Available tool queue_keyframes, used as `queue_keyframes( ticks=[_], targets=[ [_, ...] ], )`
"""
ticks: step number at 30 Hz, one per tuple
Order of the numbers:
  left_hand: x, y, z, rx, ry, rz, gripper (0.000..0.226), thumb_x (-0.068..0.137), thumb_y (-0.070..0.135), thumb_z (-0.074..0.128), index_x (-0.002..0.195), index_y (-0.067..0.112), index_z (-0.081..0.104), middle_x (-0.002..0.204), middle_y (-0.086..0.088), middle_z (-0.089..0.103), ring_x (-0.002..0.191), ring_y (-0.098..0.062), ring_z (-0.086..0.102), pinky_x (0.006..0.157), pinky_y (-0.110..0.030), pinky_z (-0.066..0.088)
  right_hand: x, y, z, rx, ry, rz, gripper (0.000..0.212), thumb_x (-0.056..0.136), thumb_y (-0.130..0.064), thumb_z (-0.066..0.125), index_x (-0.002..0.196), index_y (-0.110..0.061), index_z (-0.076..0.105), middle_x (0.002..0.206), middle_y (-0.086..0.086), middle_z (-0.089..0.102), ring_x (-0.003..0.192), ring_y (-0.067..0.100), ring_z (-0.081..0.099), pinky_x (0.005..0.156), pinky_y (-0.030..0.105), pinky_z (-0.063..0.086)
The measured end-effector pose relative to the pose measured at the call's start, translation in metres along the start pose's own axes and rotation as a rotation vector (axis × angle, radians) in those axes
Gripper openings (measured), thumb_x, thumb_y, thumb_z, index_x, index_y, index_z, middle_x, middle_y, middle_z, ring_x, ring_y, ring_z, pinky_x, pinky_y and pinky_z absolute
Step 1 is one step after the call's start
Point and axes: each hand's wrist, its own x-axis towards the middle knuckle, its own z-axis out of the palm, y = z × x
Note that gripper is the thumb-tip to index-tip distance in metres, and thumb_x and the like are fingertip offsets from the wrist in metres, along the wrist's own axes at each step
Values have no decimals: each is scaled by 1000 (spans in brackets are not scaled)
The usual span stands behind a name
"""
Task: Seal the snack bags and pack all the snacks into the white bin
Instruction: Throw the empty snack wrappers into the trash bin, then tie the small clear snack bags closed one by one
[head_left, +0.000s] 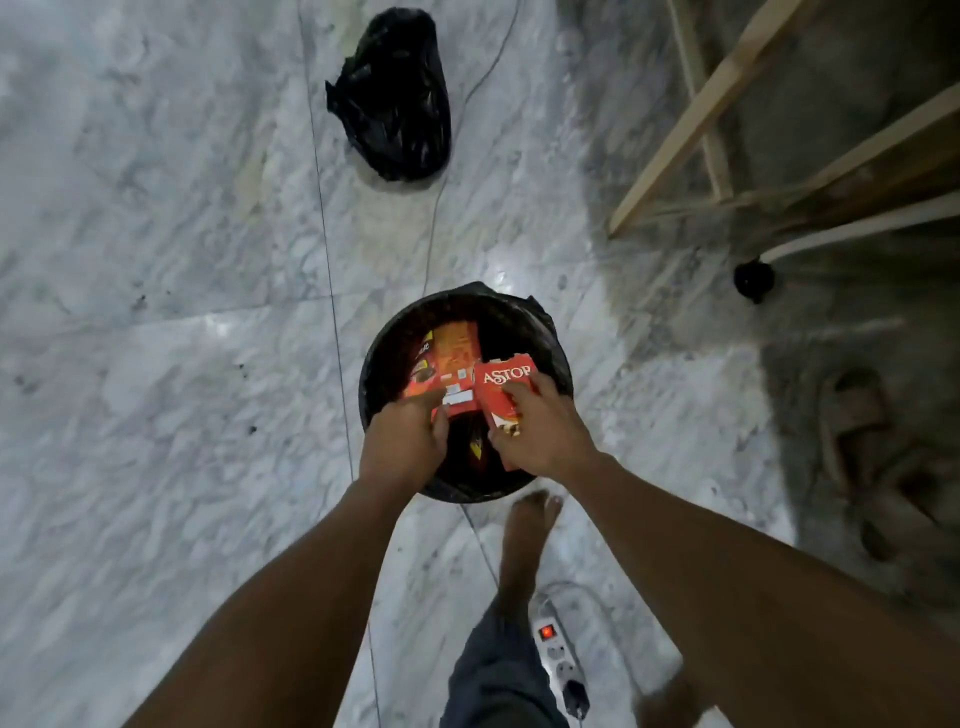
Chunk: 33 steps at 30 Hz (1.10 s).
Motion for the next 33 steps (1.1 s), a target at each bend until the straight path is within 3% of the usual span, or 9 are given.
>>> queue_keyframes(
  ticks=[6, 13, 16, 19, 21, 24, 27, 30, 33],
  targets=[
    [-1, 0, 14, -10, -7, 34, 26, 96, 27, 52, 113, 21, 70, 89, -5, 76, 83, -31, 70, 66, -39, 55, 9, 6, 2, 34, 3, 3, 74, 83, -47, 67, 148, -27, 39, 160, 8, 27, 143, 37, 33, 114, 47, 36],
    [-13, 82, -35, 57, -43, 155, 33, 93, 35, 44, 113, 25, 69, 90, -3, 75, 84, -29, 70, 68, -42, 56, -70, 12, -78, 79, 37, 8, 68, 87, -40, 63, 149, -21, 40, 154, 8, 39, 140, 30, 40, 113, 42, 38],
    [-31, 149, -65, 72, -36, 254, 31, 97, 32, 51, 121, 23, 69, 101, -3, 76, 92, -27, 70, 74, -41, 57, -131, 26, -131, 118, 101, 29, 61, 91, -36, 61, 146, -19, 43, 149, 9, 44, 137, 29, 42, 110, 40, 40],
    [-57, 229, -85, 95, -67, 361, 32, 97, 34, 51, 121, 22, 69, 95, -3, 77, 89, -26, 71, 73, -39, 56, -204, 53, -183, 158, 192, 81, 64, 94, -38, 59, 151, -21, 36, 155, 8, 40, 141, 27, 38, 112, 36, 35],
    [-73, 279, -89, 83, -86, 400, 37, 97, 35, 52, 128, 22, 67, 102, -5, 77, 96, -26, 71, 81, -39, 56, -249, 75, -211, 174, 266, 106, 64, 94, -40, 58, 151, -22, 36, 157, 5, 38, 143, 25, 36, 113, 35, 32],
    [-113, 373, -89, 86, -107, 524, 38, 96, 39, 50, 128, 25, 66, 113, -3, 75, 103, -23, 71, 86, -39, 56, -336, 126, -250, 232, 375, 170, 62, 93, -41, 58, 149, -22, 40, 154, 3, 43, 140, 24, 41, 113, 37, 37],
    [-159, 469, -78, 100, -126, 705, 35, 96, 34, 50, 125, 24, 68, 111, -2, 76, 99, -22, 71, 84, -37, 57, -428, 189, -281, 286, 490, 247, 58, 85, -47, 54, 137, -22, 50, 140, 6, 56, 127, 28, 54, 101, 42, 48],
    [-211, 558, -58, 140, -151, 850, 32, 96, 34, 50, 119, 23, 69, 107, -3, 76, 100, -24, 71, 84, -38, 57, -521, 253, -299, 331, 647, 317, 51, 91, -38, 58, 139, -23, 50, 139, 5, 57, 127, 26, 53, 102, 38, 45],
    [-262, 634, -31, 111, -170, 950, 36, 96, 39, 52, 126, 26, 67, 112, 2, 76, 106, -18, 70, 93, -33, 54, -599, 314, -303, 375, 773, 399, 49, 94, -34, 59, 141, -24, 49, 141, 5, 56, 128, 23, 53, 102, 34, 44]
  ],
)
